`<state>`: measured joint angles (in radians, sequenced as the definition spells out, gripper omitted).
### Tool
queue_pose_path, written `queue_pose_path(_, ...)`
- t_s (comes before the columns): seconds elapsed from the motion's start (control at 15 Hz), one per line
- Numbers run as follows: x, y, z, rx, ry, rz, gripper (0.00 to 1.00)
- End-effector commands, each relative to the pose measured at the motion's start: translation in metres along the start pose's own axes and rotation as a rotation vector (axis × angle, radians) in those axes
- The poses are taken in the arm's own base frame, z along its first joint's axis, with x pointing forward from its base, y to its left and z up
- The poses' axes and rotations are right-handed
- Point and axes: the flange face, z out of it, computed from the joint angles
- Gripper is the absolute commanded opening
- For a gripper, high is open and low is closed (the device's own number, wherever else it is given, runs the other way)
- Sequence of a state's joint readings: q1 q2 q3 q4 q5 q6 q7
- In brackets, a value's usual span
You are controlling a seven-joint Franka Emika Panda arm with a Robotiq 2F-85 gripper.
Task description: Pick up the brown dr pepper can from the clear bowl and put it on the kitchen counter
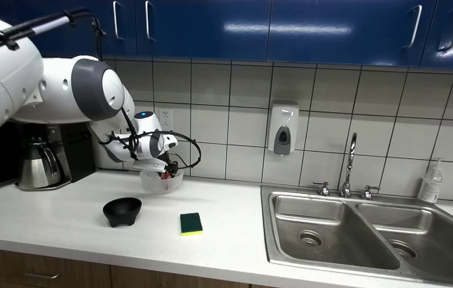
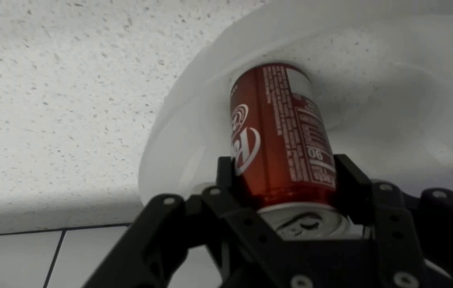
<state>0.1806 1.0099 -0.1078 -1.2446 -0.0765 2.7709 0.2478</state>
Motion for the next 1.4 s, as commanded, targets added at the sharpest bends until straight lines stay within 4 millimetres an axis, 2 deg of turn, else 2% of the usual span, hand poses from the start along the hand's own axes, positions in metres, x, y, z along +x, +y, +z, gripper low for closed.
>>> queue_pose_path(0.0,0.005,0.001,0.0,0.002,-0.013,0.02,0.38)
queue_pose_path(0.53,0.008,-0.001,-0.009,0.011,-0.008,0.022,0.38)
queue_pose_path(1.33,0.037,-0.009,-0.057,0.046,0.041,0.027,0.38)
